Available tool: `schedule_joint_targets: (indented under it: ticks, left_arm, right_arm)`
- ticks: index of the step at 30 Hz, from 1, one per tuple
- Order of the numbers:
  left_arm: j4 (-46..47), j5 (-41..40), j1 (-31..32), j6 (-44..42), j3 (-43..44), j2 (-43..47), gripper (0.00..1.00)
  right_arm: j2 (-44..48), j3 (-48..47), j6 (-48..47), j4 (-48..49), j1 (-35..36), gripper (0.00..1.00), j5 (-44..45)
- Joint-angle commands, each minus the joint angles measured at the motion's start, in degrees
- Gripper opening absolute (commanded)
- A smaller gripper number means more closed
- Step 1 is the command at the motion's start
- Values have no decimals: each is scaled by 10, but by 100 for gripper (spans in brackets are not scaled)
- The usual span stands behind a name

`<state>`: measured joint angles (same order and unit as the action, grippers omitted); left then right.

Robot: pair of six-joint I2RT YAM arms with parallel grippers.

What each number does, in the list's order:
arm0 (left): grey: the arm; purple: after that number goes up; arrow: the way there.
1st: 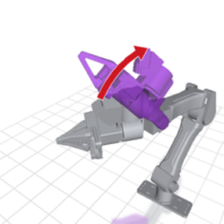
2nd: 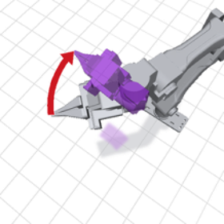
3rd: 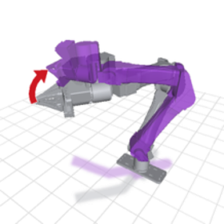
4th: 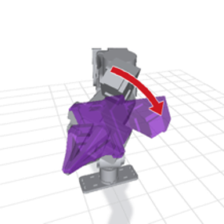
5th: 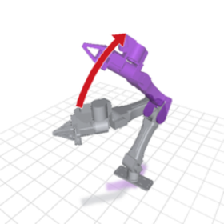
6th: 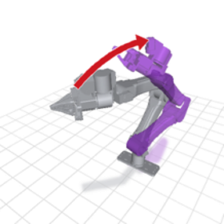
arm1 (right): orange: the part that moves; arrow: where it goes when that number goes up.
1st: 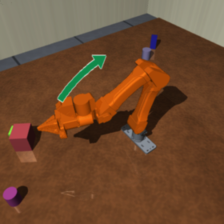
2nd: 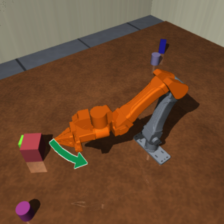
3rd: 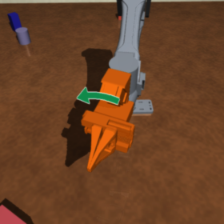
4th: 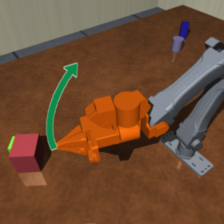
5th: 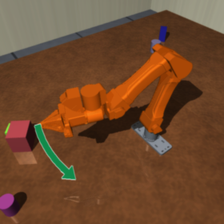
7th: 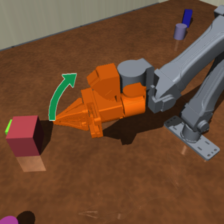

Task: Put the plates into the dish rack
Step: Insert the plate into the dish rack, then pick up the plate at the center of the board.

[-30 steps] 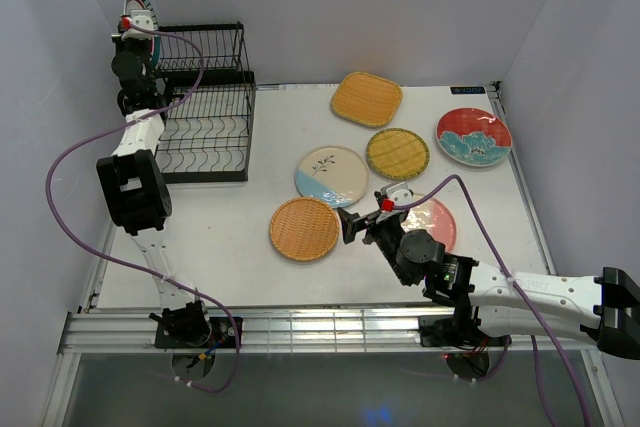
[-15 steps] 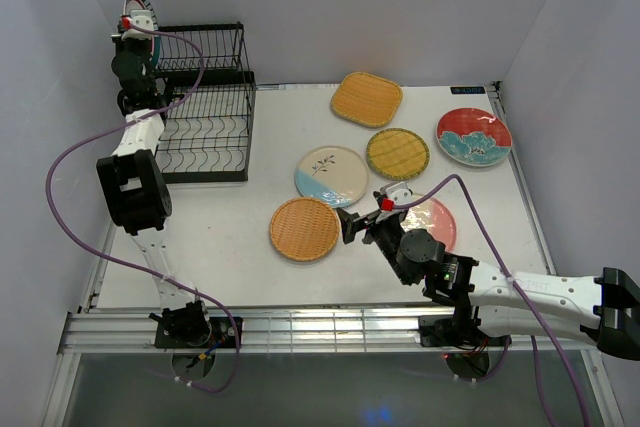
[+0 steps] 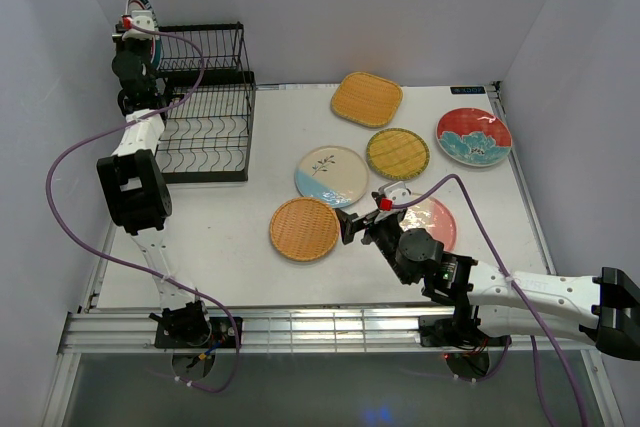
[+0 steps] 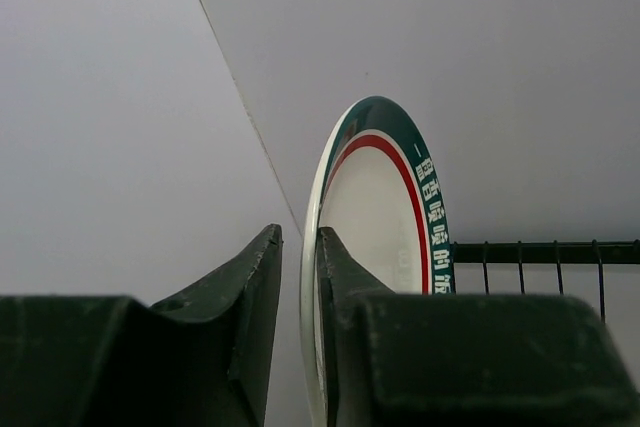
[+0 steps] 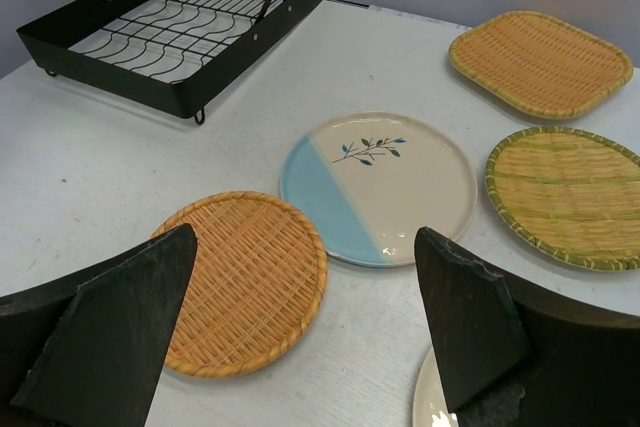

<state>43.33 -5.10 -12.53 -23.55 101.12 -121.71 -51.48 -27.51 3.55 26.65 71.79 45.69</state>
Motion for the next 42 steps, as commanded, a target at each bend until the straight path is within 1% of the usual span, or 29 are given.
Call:
schedule_joint_targets:
  ticks: [1, 3, 5, 10, 18, 22, 28, 38, 42]
  left_arm:
    - [18, 0, -1, 4, 25, 6, 33]
    - [16, 1, -2, 5, 25, 9, 40]
    - [10, 4, -1, 7, 28, 10, 41]
    - [-5, 6, -1, 11, 36, 17, 52]
    - [-21, 11, -1, 29, 25, 40, 68]
    - [-38, 18, -1, 45, 19, 60, 70]
    - [-64, 24, -2, 74, 2, 103, 78]
    - [-93, 23, -2, 90, -70, 198, 86]
    - [-120, 37, -3, 102, -112, 245, 87]
  right_arm:
    - [1, -5, 8, 13, -4, 95, -3]
    - [1, -5, 8, 14, -5, 95, -3]
    - [0, -5, 9, 13, -6, 95, -5]
    - [-2, -6, 9, 12, -9, 95, -13]
    - [-5, -10, 15, 3, -13, 95, -19]
    - [-5, -10, 16, 1, -16, 95, -21]
    - [-4, -9, 22, -4, -23, 94, -31]
    - [-9, -17, 30, -24, -33, 94, -54]
    - [-11, -18, 33, -30, -35, 94, -64]
